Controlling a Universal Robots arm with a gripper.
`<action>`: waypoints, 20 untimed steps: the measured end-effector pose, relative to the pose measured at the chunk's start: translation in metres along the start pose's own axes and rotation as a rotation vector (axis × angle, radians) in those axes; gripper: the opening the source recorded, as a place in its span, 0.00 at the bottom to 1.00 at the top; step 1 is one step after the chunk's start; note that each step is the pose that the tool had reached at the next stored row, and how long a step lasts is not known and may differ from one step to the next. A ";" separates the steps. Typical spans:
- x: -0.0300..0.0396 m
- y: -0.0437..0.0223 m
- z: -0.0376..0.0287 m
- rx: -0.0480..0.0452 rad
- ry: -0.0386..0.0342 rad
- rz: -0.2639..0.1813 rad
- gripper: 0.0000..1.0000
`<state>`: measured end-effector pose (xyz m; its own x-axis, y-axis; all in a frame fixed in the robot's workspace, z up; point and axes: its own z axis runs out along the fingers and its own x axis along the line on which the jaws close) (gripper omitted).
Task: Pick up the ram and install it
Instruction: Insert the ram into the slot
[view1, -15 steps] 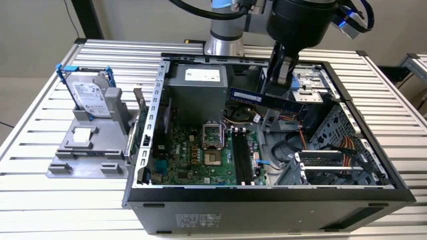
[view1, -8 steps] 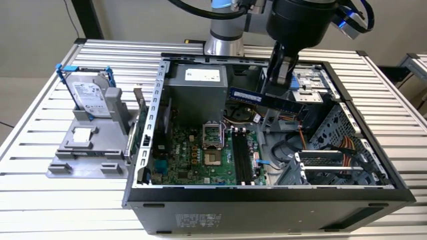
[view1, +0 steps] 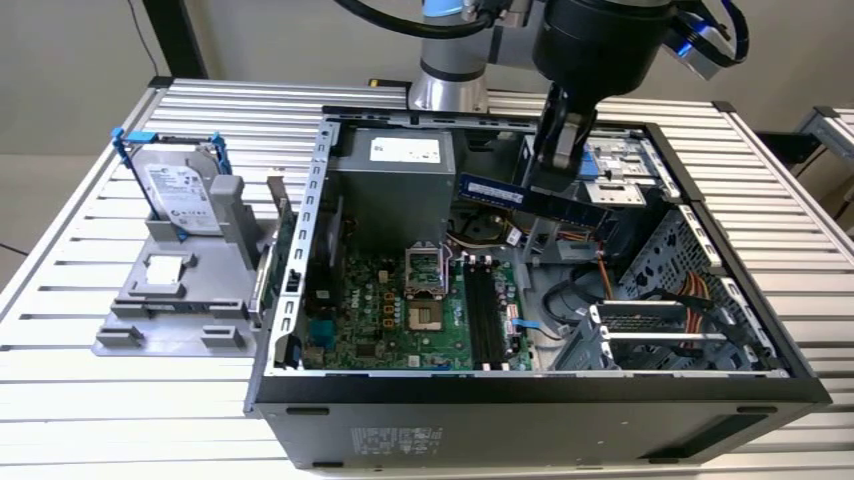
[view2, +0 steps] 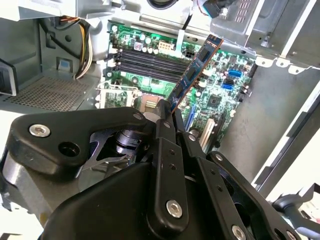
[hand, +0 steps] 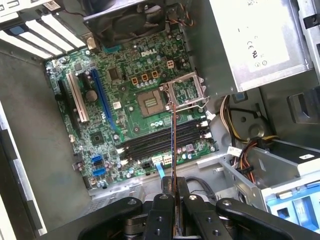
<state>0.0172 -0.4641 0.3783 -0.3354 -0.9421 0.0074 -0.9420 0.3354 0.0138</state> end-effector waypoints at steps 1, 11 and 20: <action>0.0000 0.0000 0.0000 0.0000 0.0001 0.002 0.00; 0.0000 0.0000 -0.0001 -0.0001 -0.0001 0.018 0.00; 0.0000 0.0000 -0.0001 -0.0002 -0.0003 0.032 0.00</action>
<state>0.0171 -0.4641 0.3784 -0.3656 -0.9308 0.0076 -0.9307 0.3656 0.0138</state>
